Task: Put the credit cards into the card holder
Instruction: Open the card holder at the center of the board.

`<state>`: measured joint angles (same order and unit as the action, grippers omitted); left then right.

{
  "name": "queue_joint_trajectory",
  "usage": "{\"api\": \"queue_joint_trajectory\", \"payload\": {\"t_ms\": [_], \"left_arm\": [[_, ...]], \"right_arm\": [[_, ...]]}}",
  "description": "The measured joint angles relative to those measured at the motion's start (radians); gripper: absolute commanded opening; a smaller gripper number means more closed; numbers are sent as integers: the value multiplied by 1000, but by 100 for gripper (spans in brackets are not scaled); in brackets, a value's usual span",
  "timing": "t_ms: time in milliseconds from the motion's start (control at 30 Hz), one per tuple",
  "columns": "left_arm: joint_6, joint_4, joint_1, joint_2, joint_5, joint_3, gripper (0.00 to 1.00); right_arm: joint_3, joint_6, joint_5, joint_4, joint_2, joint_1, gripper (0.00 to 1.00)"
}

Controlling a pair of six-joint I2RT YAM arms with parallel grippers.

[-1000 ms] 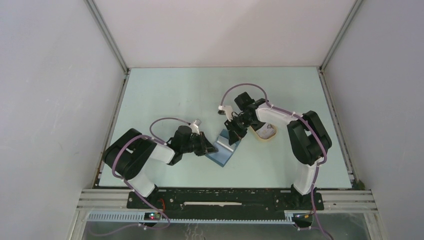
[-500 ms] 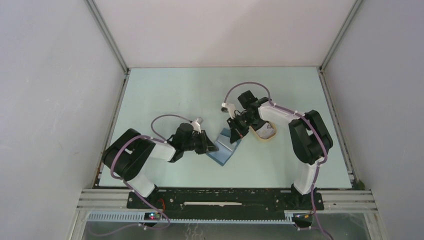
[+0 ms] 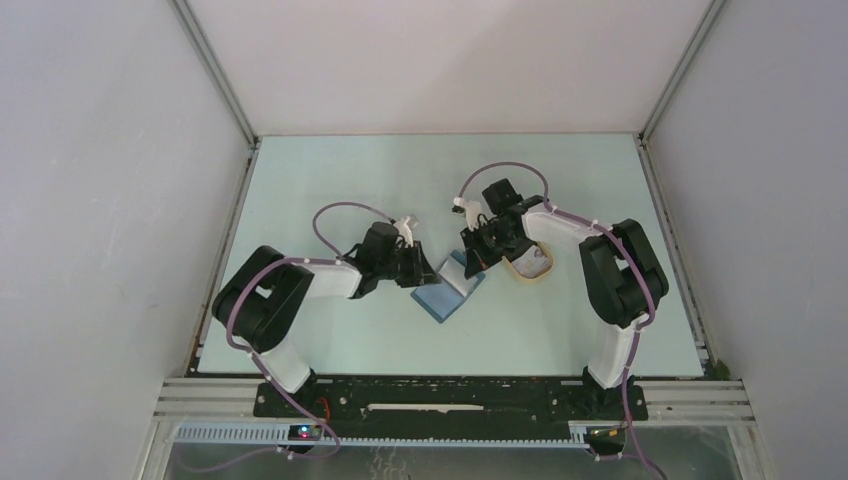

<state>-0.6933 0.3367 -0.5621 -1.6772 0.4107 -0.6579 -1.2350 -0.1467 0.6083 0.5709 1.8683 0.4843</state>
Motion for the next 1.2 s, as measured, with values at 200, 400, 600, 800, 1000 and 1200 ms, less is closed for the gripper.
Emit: {"api": "queue_joint_trajectory", "payload": {"t_ms": [200, 400, 600, 800, 1000, 1200], "left_arm": [[46, -57, 3, -7, -8, -36, 26], [74, -89, 3, 0, -8, -45, 27], [86, -108, 3, 24, -7, -46, 28], [91, -117, 3, 27, -5, -81, 28], [91, -118, -1, 27, 5, -117, 28], [90, -117, -15, 27, 3, -124, 27]], "right_arm": [[0, -5, -43, -14, -5, 2, 30], [0, -40, -93, -12, -47, 14, 33], [0, -106, -103, 3, -96, 21, 34], [-2, -153, -89, 43, -97, 22, 33], [-3, -220, -22, 95, -127, 20, 33], [-4, -294, 27, 138, -246, 19, 32]]}}
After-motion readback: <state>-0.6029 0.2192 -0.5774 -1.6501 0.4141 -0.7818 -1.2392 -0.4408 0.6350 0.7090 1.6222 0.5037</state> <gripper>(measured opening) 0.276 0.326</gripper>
